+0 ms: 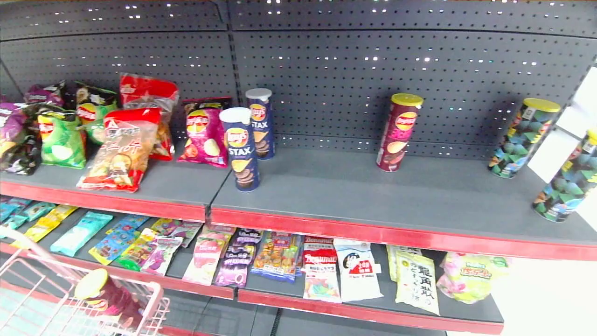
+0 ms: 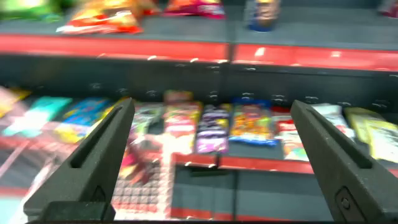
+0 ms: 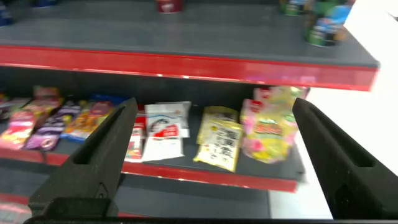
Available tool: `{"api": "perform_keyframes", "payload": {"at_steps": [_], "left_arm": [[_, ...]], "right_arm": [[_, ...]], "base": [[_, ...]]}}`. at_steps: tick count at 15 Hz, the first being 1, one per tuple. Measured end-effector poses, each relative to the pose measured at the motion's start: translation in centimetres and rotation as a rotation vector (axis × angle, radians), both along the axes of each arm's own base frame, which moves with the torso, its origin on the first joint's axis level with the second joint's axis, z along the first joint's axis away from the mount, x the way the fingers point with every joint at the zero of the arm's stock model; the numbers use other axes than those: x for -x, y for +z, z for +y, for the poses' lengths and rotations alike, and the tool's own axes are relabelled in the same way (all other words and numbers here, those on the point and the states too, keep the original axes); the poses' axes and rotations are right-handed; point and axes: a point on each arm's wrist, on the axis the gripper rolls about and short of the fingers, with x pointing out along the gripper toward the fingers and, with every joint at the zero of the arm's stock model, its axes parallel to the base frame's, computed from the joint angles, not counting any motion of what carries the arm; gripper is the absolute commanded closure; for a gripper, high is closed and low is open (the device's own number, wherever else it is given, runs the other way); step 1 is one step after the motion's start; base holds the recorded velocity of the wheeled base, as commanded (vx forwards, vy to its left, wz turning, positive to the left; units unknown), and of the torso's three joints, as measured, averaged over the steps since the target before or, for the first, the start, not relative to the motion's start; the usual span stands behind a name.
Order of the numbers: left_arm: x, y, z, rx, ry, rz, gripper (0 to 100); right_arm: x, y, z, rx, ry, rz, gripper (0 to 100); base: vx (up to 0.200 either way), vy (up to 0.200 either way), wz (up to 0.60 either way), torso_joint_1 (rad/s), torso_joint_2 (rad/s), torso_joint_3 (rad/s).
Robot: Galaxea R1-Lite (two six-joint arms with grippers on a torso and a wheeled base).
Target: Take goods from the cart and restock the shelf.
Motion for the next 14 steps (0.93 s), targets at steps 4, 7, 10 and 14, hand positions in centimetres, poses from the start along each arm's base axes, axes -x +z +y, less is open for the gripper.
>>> {"api": "perform_keyframes", "payload": {"at_steps": [4, 7, 10, 14], "left_arm": [[0.00, 0.00, 0.00, 0.000, 0.000, 0.000, 0], [0.00, 0.00, 0.00, 0.000, 0.000, 0.000, 0], [0.00, 0.00, 0.00, 0.000, 0.001, 0.000, 0], [0.00, 0.00, 0.00, 0.000, 0.000, 0.000, 0]], "right_arm": [[0.00, 0.00, 0.00, 0.000, 0.000, 0.000, 0], [0.00, 0.00, 0.00, 0.000, 0.000, 0.000, 0], [0.00, 0.00, 0.00, 0.000, 0.000, 0.000, 0], [0.00, 0.00, 0.00, 0.000, 0.000, 0.000, 0]], "base": [[0.000, 0.000, 0.60, 0.006, 0.00, 0.002], [0.000, 0.000, 0.60, 0.002, 0.00, 0.004], [0.000, 0.000, 0.60, 0.004, 0.00, 0.004], [0.000, 0.000, 0.45, 0.003, 0.00, -0.001]]}}
